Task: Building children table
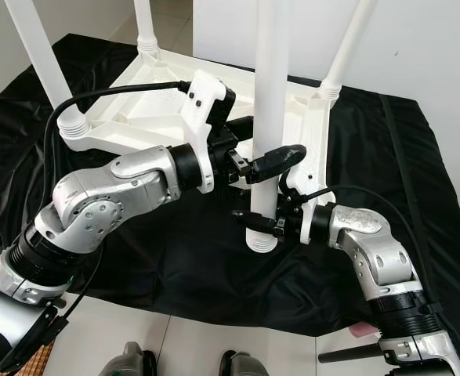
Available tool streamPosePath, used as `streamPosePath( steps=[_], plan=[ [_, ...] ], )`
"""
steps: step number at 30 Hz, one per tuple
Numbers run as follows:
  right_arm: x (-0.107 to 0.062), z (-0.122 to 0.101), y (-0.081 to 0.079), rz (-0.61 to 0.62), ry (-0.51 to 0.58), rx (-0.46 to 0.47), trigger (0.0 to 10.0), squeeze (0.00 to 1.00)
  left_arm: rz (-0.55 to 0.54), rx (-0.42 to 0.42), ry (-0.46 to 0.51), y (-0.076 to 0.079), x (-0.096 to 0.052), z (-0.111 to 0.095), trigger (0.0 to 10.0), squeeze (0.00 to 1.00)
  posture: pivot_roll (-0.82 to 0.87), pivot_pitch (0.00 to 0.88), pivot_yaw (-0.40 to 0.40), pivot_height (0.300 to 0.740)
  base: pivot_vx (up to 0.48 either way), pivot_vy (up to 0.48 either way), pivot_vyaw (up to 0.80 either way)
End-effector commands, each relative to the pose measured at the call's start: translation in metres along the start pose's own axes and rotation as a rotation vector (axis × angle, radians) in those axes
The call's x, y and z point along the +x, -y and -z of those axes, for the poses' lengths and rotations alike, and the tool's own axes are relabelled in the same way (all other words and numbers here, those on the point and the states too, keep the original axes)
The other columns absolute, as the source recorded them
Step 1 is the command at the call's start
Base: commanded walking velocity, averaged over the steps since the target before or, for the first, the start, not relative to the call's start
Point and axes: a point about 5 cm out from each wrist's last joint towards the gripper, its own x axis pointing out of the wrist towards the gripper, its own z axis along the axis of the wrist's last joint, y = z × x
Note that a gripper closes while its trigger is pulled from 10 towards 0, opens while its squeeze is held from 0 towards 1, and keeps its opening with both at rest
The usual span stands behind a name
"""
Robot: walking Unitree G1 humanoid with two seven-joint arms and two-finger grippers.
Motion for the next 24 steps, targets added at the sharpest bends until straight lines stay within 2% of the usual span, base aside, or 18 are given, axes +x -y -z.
streamPosePath(
  steps=[1, 9, 10, 11, 12, 24],
  plan=[
    [-0.0001, -0.0019, -0.0053, -0.036, 0.005, -0.001, 10.0, 0.0, 0.481, 0.023, -0.017, 0.0271, -0.001, 0.0025, 10.0, 0.0, 0.02, 0.12, -0.068, 0.74, 0.0, 0.0, 0.0],
    [-0.0019, -0.0032, -0.0048, -0.034, 0.002, -0.003, 10.0, 0.0, 0.472, 0.009, -0.038, 0.0263, -0.0003, 0.0069, 10.0, 0.0, 0.03, 0.127, -0.063, 0.74, 0.0, 0.0, 0.0],
    [-0.0021, -0.0033, -0.0051, -0.034, 0.001, -0.004, 10.0, 0.0, 0.465, -0.005, -0.041, 0.0252, -0.0001, 0.007, 3.9, 0.0, 0.03, 0.129, -0.06, 0.74, 0.0, 0.0, 0.0],
    [-0.0021, -0.0033, -0.0051, -0.034, 0.001, -0.004, 10.0, 0.0, 0.465, -0.005, -0.041, 0.0252, -0.0001, 0.007, 3.9, 0.0, 0.03, 0.129, -0.06, 0.74, 0.0, 0.0, 0.0],
    [-0.0025, -0.0032, -0.005, -0.033, 0.001, -0.003, 10.0, 0.0, 0.46, -0.021, -0.033, 0.0236, 0.0002, 0.0059, 0.0, 0.0, 0.03, 0.129, -0.06, 0.74, 0.0, 0.0, 0.0],
    [-0.0033, -0.0035, -0.005, -0.022, -0.011, -0.001, 10.0, 0.0, 0.485, -0.037, -0.045, 0.0219, -0.0032, 0.0027, 0.0, 0.0, 0.03, 0.13, -0.059, 0.74, 0.0, 0.0, 0.0]
  ],
)
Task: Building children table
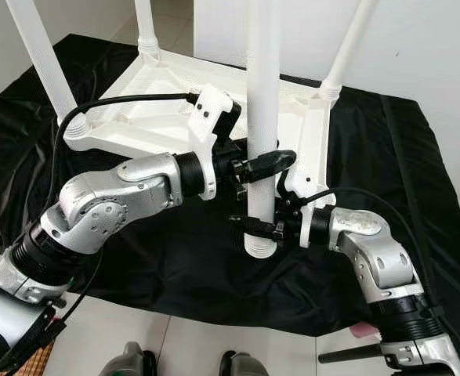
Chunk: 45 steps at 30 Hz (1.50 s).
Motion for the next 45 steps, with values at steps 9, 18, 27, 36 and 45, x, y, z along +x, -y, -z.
streamPosePath(
  steps=[9, 18, 27, 36, 45],
  plan=[
    [-0.003, -0.007, 0.007, 0.07, 0.032, -0.005, 10.0, 1.0, 0.422, 0.005, -0.044, 0.02, 0.0, -0.01, 10.0, 0.0, 0.03, 0.125, -0.067, 0.74, 0.0, 0.0, 0.0],
    [0.001, -0.013, 0.016, 0.221, 0.095, 0.017, 10.0, 1.0, 0.196, 0.063, -0.07, -0.001, 0.009, -0.023, 10.0, 0.0, 0.03, 0.12, -0.065, 0.74, 0.0, 0.0, 0.0],
    [0.017, -0.014, 0.023, 0.436, 0.127, 0.031, 10.0, 0.0, -0.05, 0.077, -0.03, -0.022, 0.017, -0.037, 10.0, 0.0, 0.03, 0.114, -0.07, 0.74, 0.0, 0.0, 0.0],
    [0.034, -0.02, 0.021, 0.591, 0.187, 0.067, 10.0, 0.0, -0.141, 0.128, 0.01, -0.024, 0.019, -0.05, 10.0, 0.0, 0.03, 0.114, -0.07, 0.74, 0.0, 0.0, 0.0],
    [0.043, -0.031, 0.021, 0.742, 0.224, 0.108, 10.0, 0.0, -0.189, 0.145, 0.016, -0.025, 0.023, -0.047, 10.0, 0.0, 0.04, 0.104, -0.076, 0.74, 0.0, 0.0, 0.0]
  ],
)
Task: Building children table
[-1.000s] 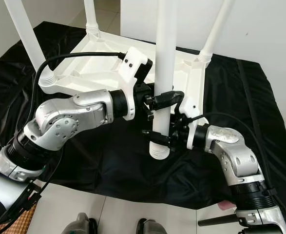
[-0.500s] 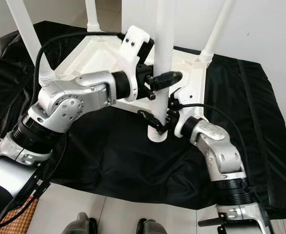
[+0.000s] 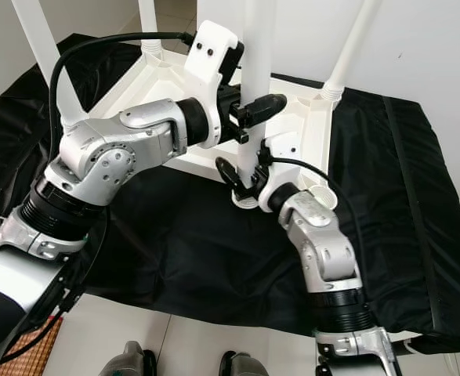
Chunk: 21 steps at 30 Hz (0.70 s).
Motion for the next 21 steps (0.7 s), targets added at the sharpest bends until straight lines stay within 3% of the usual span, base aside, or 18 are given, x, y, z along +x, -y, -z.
streamPosePath(
  steps=[1, 11, 12, 16, 17, 19, 21],
  plan=[
    [0.0, -0.005, 0.002, 0.026, 0.005, -0.004, 10.0, 0.0, 0.023, 0.013, 0.025, 0.005, 0.002, -0.005, 10.0, 0.0, 0.04, 0.104, -0.076, 0.74, 0.0, 0.0, 0.0],
    [0.001, -0.015, 0.0, 0.032, 0.01, -0.041, 10.0, 0.0, 0.026, 0.026, 0.019, 0.008, 0.005, -0.003, 10.0, 0.0, 0.03, 0.102, -0.079, 0.74, 0.0, 0.0, 0.0],
    [0.001, -0.016, 0.0, 0.033, 0.007, -0.043, 7.0, 0.0, 0.025, 0.027, 0.02, 0.007, 0.005, -0.003, 10.0, 0.0, 0.03, 0.102, -0.08, 0.74, 0.0, 0.0, 0.0],
    [0.0, -0.017, 0.001, 0.036, -0.005, -0.055, 7.1, 0.0, 0.022, 0.03, 0.022, 0.007, 0.005, -0.004, 10.0, 0.0, 0.03, 0.104, -0.081, 0.74, 0.0, 0.0, 0.0],
    [-0.001, -0.017, 0.002, 0.037, -0.009, -0.056, 5.3, 0.0, 0.021, 0.031, 0.023, 0.007, 0.005, -0.004, 10.0, 0.0, 0.03, 0.104, -0.081, 0.74, 0.0, 0.0, 0.0],
    [-0.001, -0.017, 0.002, 0.037, -0.009, -0.056, 5.3, 0.0, 0.021, 0.031, 0.023, 0.007, 0.005, -0.004, 10.0, 0.0, 0.03, 0.104, -0.081, 0.74, 0.0, 0.0, 0.0],
    [-0.003, -0.014, 0.002, 0.04, -0.031, -0.06, 3.6, 0.0, 0.024, 0.034, 0.028, 0.007, 0.005, -0.006, 10.0, 0.0, 0.03, 0.106, -0.08, 0.74, 0.0, 0.0, 0.0]
  ],
)
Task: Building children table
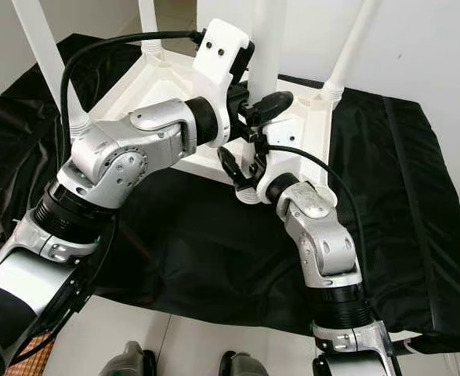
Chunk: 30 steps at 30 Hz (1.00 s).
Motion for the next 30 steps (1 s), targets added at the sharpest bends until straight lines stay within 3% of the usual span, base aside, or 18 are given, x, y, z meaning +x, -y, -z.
streamPosePath(
  steps=[1, 2, 3, 4, 13, 14, 15, 18, 19, 30],
  plan=[
    [-0.003, 0.0, 0.0, 0.005, -0.01, -0.006, 3.6, 0.0, 0.04, 0.009, 0.011, 0.004, 0.0, -0.004, 10.0, 0.0, 0.03, 0.106, -0.08, 0.74, 0.0, 0.0, 0.0],
    [-0.004, 0.001, 0.0, 0.005, -0.013, -0.006, 1.0, 0.0, 0.044, 0.01, 0.011, 0.005, 0.0, -0.004, 10.0, 0.0, 0.03, 0.107, -0.078, 0.74, 0.0, 0.0, 0.0],
    [-0.004, 0.001, 0.0, 0.005, -0.013, -0.006, 1.0, 0.0, 0.044, 0.01, 0.011, 0.005, 0.0, -0.004, 10.0, 0.0, 0.03, 0.107, -0.078, 0.74, 0.0, 0.0, 0.0],
    [-0.004, 0.0, 0.0, 0.001, -0.012, -0.008, 0.0, 0.0, 0.047, 0.011, 0.01, 0.005, 0.001, -0.004, 10.0, 0.0, 0.03, 0.107, -0.077, 0.74, 0.0, 0.0, 0.0],
    [-0.004, -0.002, 0.002, 0.022, -0.012, -0.014, 0.0, 0.0, 0.063, 0.016, 0.026, 0.012, 0.002, -0.004, 10.0, 0.0, 0.03, 0.118, -0.073, 0.74, 0.0, 0.0, 0.0],
    [-0.004, -0.002, 0.003, 0.033, -0.011, -0.016, 2.5, 0.0, 0.068, 0.009, 0.038, 0.013, 0.002, -0.004, 10.0, 0.0, 0.03, 0.118, -0.073, 0.74, 0.0, 0.0, 0.0],
    [-0.004, -0.002, 0.003, 0.045, -0.012, -0.017, 10.0, 0.0, 0.085, 0.002, 0.078, 0.015, 0.0, -0.006, 10.0, 0.0, 0.03, 0.118, -0.073, 0.74, 0.0, 0.0, 0.0],
    [-0.004, -0.002, 0.003, 0.048, -0.015, -0.013, 10.0, 0.0, 0.099, 0.004, 0.113, 0.017, -0.001, -0.008, 10.0, 0.0, 0.03, 0.118, -0.073, 0.74, 0.0, 0.0, 0.0],
    [-0.003, -0.002, 0.003, 0.052, -0.013, -0.01, 10.0, 0.0, 0.11, -0.033, 0.109, 0.017, -0.001, -0.007, 10.0, 1.0, 0.04, 0.127, -0.07, 0.74, 0.0, 0.0, 0.0],
    [0.0, -0.005, 0.008, 0.116, 0.009, 0.026, 10.0, 0.0, 0.202, -0.075, 0.125, 0.023, -0.008, -0.012, 10.0, 1.0, 0.04, 0.129, -0.065, 0.74, 0.0, 0.0, 0.0]
  ],
)
